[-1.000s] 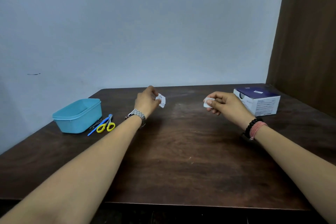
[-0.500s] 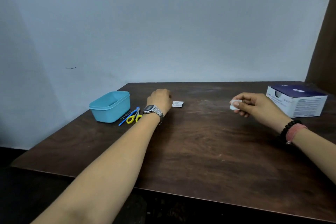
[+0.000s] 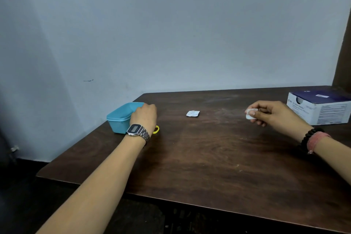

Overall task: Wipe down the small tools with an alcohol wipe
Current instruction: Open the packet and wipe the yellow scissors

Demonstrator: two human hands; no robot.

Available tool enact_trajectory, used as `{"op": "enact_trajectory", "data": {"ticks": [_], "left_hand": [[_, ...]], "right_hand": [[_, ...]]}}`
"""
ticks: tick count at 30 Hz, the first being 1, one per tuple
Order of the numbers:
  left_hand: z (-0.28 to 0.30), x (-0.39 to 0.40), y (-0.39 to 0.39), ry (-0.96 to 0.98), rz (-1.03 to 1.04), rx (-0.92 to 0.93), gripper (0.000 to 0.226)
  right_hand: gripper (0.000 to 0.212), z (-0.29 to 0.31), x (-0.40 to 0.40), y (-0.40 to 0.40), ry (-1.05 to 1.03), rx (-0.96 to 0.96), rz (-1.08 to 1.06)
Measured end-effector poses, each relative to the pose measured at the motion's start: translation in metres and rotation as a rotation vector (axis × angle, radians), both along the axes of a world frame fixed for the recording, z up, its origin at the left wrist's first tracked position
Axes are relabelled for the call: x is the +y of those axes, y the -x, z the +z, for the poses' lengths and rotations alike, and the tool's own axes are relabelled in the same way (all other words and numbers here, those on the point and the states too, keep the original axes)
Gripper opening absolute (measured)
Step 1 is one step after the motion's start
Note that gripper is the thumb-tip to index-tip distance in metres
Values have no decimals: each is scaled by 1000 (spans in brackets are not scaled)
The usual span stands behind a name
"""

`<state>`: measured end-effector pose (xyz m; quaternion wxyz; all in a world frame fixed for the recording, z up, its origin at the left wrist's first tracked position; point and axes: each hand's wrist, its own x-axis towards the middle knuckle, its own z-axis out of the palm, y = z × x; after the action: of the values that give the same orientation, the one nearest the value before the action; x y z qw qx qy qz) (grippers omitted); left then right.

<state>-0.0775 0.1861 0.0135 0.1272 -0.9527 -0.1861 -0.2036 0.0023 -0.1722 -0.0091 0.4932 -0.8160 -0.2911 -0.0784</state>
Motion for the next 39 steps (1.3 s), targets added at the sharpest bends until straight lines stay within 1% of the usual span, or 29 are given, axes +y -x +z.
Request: {"op": "enact_trajectory", "data": {"ticks": [4,8,11,16,21,25,27,29,31,33,39], "left_hand": [[-5,-3,-1,-35,30,56,23],[-9,1,-4,-17,26,63,18],[-9,3,-4,36,12,47,17],[-11,-5,-7,194,-8,40,39],[-14,-6,-11,220,-32,24,47],[-14,-10,-11,262,-39,58,52],[-14,-12,-10,267,-39,69,48],[-12,-15,-10,257,-40,78,37],[-11,-18,-8,217,-52,96,26],[-10,-21,-6,169,-72,110,19],[-12,-19,-4,38,-91,102,22]], "right_hand": [[11,1,-1,0,7,5,-6],[10,2,0,2,22,-3,0],[10,3,0,4,22,-2,3],[10,4,0,4,21,-6,-2],[10,4,-1,4,28,-9,-3],[10,5,-1,4,39,-8,-3],[11,5,0,4,35,-4,0],[11,4,0,5,29,-1,3],[10,4,0,4,29,1,2],[10,4,-1,4,28,-1,5],[9,4,-1,4,23,-3,4]]}}
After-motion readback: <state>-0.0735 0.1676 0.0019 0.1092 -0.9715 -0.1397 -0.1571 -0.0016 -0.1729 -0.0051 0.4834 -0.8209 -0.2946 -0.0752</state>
